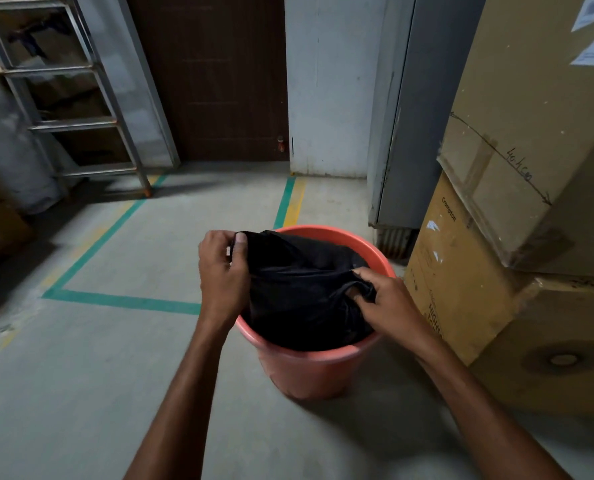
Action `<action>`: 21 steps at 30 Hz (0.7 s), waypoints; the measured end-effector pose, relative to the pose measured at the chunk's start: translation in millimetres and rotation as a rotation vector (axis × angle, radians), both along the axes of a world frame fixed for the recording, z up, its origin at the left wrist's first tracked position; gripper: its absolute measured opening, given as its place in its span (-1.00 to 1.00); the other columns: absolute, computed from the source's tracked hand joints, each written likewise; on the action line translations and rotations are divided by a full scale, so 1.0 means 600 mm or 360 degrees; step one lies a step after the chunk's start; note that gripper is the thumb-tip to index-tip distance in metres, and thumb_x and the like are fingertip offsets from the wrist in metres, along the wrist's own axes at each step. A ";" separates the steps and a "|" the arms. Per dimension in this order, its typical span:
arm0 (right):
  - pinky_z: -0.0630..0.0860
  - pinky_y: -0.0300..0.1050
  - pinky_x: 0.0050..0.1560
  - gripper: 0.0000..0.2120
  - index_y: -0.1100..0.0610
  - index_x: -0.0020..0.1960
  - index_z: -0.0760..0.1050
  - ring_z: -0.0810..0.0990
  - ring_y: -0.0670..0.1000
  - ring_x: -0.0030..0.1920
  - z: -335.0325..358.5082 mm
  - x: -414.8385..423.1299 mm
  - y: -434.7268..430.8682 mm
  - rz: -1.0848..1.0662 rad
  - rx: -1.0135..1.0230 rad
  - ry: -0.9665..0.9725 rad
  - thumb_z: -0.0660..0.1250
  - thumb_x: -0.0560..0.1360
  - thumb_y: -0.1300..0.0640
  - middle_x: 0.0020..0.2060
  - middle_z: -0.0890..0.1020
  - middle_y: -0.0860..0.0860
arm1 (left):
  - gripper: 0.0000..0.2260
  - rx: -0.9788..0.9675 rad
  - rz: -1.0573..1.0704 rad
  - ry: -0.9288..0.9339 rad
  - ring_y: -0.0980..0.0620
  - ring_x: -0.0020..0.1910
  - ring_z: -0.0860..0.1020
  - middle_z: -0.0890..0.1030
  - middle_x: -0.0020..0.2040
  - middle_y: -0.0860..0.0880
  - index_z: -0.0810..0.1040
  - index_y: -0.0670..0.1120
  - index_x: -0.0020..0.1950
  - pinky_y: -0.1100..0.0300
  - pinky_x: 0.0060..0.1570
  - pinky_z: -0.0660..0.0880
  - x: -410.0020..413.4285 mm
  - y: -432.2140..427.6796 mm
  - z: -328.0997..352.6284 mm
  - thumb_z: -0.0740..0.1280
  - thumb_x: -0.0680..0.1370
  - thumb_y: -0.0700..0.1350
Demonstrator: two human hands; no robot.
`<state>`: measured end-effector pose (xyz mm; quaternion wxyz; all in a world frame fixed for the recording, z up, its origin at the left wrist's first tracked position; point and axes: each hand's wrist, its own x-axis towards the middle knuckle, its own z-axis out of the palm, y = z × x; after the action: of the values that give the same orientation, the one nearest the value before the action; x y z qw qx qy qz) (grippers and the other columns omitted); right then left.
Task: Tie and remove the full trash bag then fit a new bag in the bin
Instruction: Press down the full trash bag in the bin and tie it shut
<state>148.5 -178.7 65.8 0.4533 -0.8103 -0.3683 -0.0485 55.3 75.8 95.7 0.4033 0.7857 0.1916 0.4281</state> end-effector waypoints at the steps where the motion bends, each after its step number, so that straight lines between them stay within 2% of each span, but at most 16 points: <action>1: 0.51 -0.36 0.04 -0.74 0.06 0.14 0.67 0.65 -0.18 0.06 0.002 0.002 -0.005 -0.0003 -0.0002 0.0020 0.42 0.52 0.31 -0.01 0.72 -0.11 | -0.78 -0.0139 -0.0082 -0.0024 0.01 -0.09 0.50 0.53 -0.13 -0.02 0.48 -0.13 -0.11 0.09 -0.05 0.42 0.000 -0.003 0.000 0.24 0.69 -0.09; 3: 0.54 -0.27 0.03 -0.77 0.10 0.11 0.70 0.66 -0.11 0.03 0.001 0.002 -0.010 -0.0047 -0.0035 -0.0003 0.45 0.49 0.31 -0.04 0.72 -0.06 | -0.75 -0.0450 -0.0259 -0.0079 0.08 -0.15 0.49 0.54 -0.17 -0.02 0.49 -0.16 -0.09 0.11 -0.09 0.45 0.001 -0.014 -0.002 0.21 0.71 -0.07; 6: 0.56 -0.06 -0.08 -0.89 0.18 0.00 0.70 0.64 0.02 -0.10 -0.004 -0.003 -0.004 -0.0132 -0.0033 -0.0078 0.48 0.49 0.30 -0.17 0.66 0.04 | -0.75 -0.0498 -0.0398 -0.0079 0.11 -0.23 0.41 0.48 -0.25 0.04 0.45 -0.11 -0.13 0.10 -0.17 0.41 0.004 -0.039 -0.009 0.20 0.72 -0.07; 8: 0.55 -0.08 -0.05 -0.88 0.21 0.02 0.69 0.63 0.02 -0.07 -0.008 -0.009 0.003 -0.0155 0.0030 -0.0053 0.46 0.49 0.33 -0.14 0.65 0.06 | -0.76 -0.0451 -0.0497 -0.0059 0.16 -0.25 0.39 0.45 -0.26 0.12 0.42 -0.04 -0.14 0.14 -0.18 0.40 0.006 -0.061 -0.015 0.20 0.71 -0.02; 11: 0.54 -0.18 0.07 -0.80 0.18 0.06 0.67 0.63 -0.01 0.03 -0.011 -0.017 0.014 -0.0160 0.0200 0.0152 0.38 0.52 0.39 -0.05 0.66 0.05 | -0.81 -0.0517 -0.0700 0.0015 0.23 -0.23 0.44 0.49 -0.23 0.20 0.43 -0.04 -0.03 0.27 -0.14 0.45 0.008 -0.083 -0.025 0.31 0.63 0.06; 13: 0.52 -0.16 0.12 -0.81 0.14 0.04 0.65 0.64 -0.01 0.07 -0.009 -0.020 0.023 -0.0175 0.0336 0.0314 0.35 0.56 0.37 -0.02 0.67 0.05 | -0.65 -0.0604 -0.0866 0.0136 0.21 -0.19 0.52 0.54 -0.18 0.18 0.43 0.02 0.09 0.21 -0.11 0.55 0.007 -0.087 -0.028 0.46 0.45 0.12; 14: 0.51 -0.17 0.12 -0.83 0.13 0.03 0.63 0.64 -0.03 0.06 -0.008 -0.021 0.027 -0.0173 0.0412 0.0385 0.34 0.59 0.35 -0.02 0.68 0.05 | -0.53 -0.0542 -0.0876 0.0234 0.21 -0.17 0.54 0.55 -0.13 0.16 0.42 0.10 0.13 0.20 -0.07 0.58 0.007 -0.086 -0.031 0.53 0.35 0.16; 16: 0.49 -0.21 0.10 -0.83 0.10 0.01 0.63 0.64 -0.10 0.04 -0.006 -0.025 0.033 -0.0140 0.0533 0.0468 0.32 0.62 0.32 -0.04 0.69 0.02 | -0.27 -0.0221 -0.0799 0.0421 0.27 -0.07 0.54 0.55 0.02 0.18 0.37 0.25 0.22 0.34 0.00 0.53 0.009 -0.088 -0.039 0.63 0.15 0.24; 18: 0.52 -0.14 0.16 -0.80 0.07 0.01 0.64 0.66 -0.05 0.08 -0.005 -0.030 0.040 -0.0074 0.0550 0.0514 0.31 0.62 0.32 -0.02 0.69 0.01 | -0.03 -0.0045 -0.0855 0.0497 0.31 0.04 0.54 0.55 0.13 0.18 0.30 0.27 0.34 0.45 0.00 0.48 0.014 -0.101 -0.046 0.68 0.03 0.26; 20: 0.55 -0.06 0.20 -0.75 0.04 0.01 0.64 0.66 0.01 0.10 -0.007 -0.038 0.048 0.0015 0.0501 0.0542 0.31 0.60 0.36 0.00 0.68 0.00 | 0.01 -0.0010 -0.0995 0.0525 0.30 0.12 0.58 0.60 0.15 0.18 0.29 0.22 0.43 0.46 0.06 0.49 0.021 -0.120 -0.058 0.71 0.08 0.13; 21: 0.55 -0.07 0.20 -0.72 0.01 0.01 0.63 0.65 0.00 0.10 -0.008 -0.043 0.052 0.0064 0.0469 0.0540 0.32 0.59 0.37 0.00 0.68 -0.02 | -0.09 0.0032 -0.1037 0.0500 0.29 0.15 0.59 0.62 0.14 0.20 0.33 0.17 0.44 0.47 0.06 0.48 0.025 -0.129 -0.064 0.68 0.17 0.00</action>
<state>122.7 -147.3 60.9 0.6232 -0.7242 -0.2919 0.0443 70.2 -1.7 57.3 0.4765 0.8657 -0.0133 0.1528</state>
